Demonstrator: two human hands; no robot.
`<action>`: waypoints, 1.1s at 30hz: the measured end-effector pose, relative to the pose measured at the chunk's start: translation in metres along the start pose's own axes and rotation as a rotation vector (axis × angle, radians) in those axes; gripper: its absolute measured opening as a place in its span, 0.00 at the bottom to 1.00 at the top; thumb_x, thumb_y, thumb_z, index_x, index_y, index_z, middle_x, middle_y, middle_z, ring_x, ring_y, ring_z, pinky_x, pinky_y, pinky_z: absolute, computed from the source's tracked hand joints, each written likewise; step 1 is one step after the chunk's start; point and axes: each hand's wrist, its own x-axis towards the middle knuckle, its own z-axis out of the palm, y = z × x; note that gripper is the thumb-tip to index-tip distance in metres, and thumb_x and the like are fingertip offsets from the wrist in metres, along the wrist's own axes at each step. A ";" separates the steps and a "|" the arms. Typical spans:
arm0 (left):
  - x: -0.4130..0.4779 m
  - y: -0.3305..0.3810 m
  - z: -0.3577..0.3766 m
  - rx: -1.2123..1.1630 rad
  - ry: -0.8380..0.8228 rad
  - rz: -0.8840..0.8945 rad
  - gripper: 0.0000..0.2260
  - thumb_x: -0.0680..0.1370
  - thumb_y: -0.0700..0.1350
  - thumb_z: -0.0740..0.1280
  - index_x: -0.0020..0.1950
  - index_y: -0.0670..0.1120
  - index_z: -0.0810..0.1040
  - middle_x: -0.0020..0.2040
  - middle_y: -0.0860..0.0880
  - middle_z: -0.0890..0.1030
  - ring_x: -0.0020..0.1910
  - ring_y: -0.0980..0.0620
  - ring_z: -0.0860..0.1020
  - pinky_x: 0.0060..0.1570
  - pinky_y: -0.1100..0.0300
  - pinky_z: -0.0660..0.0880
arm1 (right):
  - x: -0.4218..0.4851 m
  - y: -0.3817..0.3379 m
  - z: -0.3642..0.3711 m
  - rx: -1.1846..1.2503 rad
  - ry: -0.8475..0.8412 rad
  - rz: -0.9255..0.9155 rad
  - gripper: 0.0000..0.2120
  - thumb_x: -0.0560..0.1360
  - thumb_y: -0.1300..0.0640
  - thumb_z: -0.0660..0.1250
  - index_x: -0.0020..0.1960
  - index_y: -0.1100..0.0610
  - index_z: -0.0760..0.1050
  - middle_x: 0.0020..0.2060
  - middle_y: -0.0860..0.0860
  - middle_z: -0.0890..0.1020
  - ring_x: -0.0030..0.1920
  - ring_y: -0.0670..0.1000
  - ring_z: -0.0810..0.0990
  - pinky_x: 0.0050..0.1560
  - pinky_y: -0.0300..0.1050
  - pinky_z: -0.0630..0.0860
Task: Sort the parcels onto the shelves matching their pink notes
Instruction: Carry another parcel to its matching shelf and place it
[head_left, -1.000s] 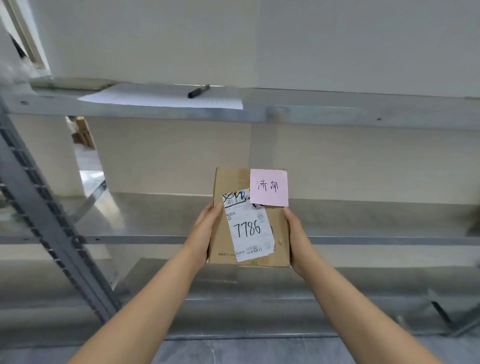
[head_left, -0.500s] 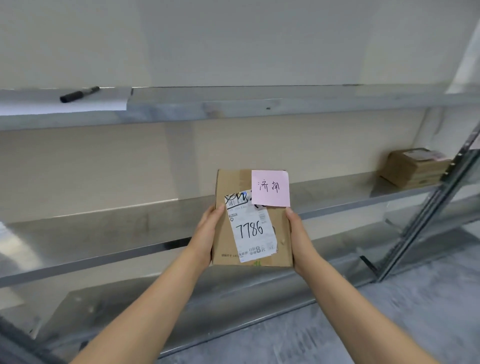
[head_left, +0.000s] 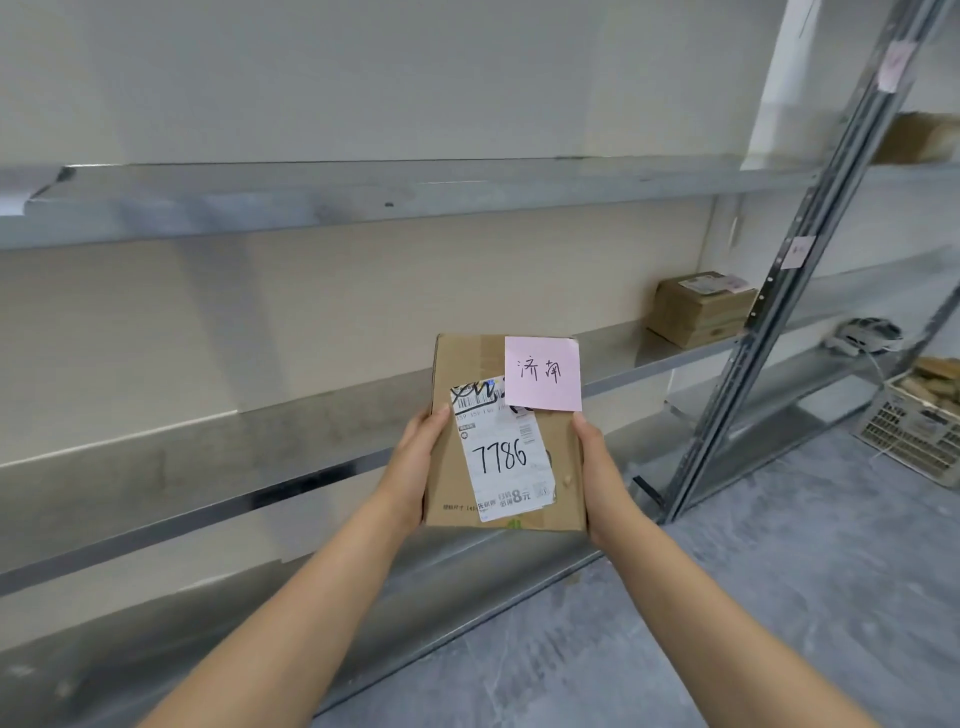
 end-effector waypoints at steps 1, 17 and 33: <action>0.000 -0.002 0.006 0.006 -0.016 -0.002 0.13 0.79 0.56 0.60 0.60 0.52 0.71 0.43 0.52 0.83 0.39 0.51 0.81 0.33 0.59 0.77 | -0.002 -0.001 -0.006 0.007 0.015 0.001 0.26 0.78 0.39 0.52 0.66 0.54 0.72 0.57 0.56 0.83 0.57 0.59 0.82 0.50 0.51 0.80; 0.056 0.002 0.065 0.053 -0.360 -0.047 0.17 0.78 0.57 0.61 0.64 0.53 0.73 0.50 0.48 0.85 0.44 0.46 0.83 0.38 0.54 0.79 | -0.011 -0.025 -0.051 0.098 0.293 -0.108 0.22 0.80 0.44 0.51 0.63 0.55 0.74 0.51 0.55 0.83 0.49 0.55 0.82 0.43 0.46 0.79; 0.080 -0.013 0.098 0.050 -0.677 -0.181 0.13 0.79 0.54 0.60 0.61 0.52 0.74 0.51 0.46 0.83 0.45 0.45 0.82 0.43 0.52 0.79 | -0.037 -0.011 -0.067 0.121 0.591 -0.152 0.23 0.78 0.40 0.52 0.59 0.53 0.78 0.51 0.55 0.85 0.49 0.55 0.84 0.43 0.46 0.79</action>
